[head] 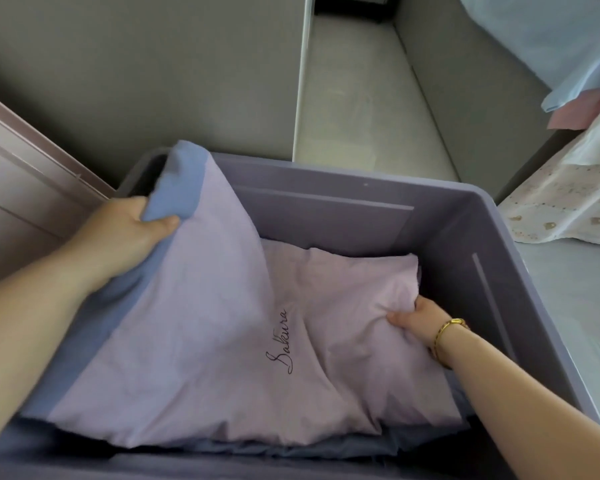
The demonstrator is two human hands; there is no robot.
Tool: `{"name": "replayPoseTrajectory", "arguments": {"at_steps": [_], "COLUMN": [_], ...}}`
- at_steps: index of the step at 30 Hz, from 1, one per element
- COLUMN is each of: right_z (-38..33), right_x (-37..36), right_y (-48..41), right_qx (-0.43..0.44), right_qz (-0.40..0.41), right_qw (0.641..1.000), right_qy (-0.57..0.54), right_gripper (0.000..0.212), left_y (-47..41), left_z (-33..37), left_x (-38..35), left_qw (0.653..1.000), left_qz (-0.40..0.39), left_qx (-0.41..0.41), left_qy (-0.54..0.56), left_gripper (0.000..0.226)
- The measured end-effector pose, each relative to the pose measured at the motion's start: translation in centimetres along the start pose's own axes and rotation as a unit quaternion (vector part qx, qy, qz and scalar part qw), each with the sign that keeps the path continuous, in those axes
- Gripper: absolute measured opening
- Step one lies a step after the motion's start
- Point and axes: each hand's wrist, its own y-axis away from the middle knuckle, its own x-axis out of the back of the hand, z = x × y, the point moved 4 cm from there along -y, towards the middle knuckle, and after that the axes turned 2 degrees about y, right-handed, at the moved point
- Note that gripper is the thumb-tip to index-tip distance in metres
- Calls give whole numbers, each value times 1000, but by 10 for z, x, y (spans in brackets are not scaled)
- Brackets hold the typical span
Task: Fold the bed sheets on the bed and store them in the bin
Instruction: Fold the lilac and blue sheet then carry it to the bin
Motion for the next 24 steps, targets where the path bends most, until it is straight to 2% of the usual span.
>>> {"name": "replayPoseTrajectory", "arguments": {"at_steps": [4,7,9,12,15,17,19,21,24], "right_z": [-7,-2,-6,-36,-79,-110,-136,-150,-147], "right_x": [-20,-16,-9,-3,2,4,2,-6,-41], "right_y": [-4,-5,-1,9,32,57,82,96,102], "right_qx": [11,-1,19,102,211,271,300,304,319], "right_qz": [-11,2,10,23,43,60,75,74,24], "right_qw": [999,1000,1000,994,972,947,915,878,840], "right_qy": [31,22,9,0,97,164,259,362,438], "right_gripper": [37,35,28,8,16,18,9,24,36], "left_y": [7,17,22,29,31,37,46,49,43], "left_z": [8,33,47,55,51,54,58,58,46], "left_x": [-58,-95,-114,-119,-108,-103,-105,-109,-107], "left_qw": [991,981,975,976,984,975,953,928,878], "left_qz": [-109,-162,-189,-190,-165,-149,-151,-154,-200], "left_qx": [-25,-64,-78,-74,-45,-16,33,108,230], "left_qy": [-75,-88,-85,-79,46,165,261,323,370], "left_gripper": [23,13,11,12,20,23,21,28,64]}}
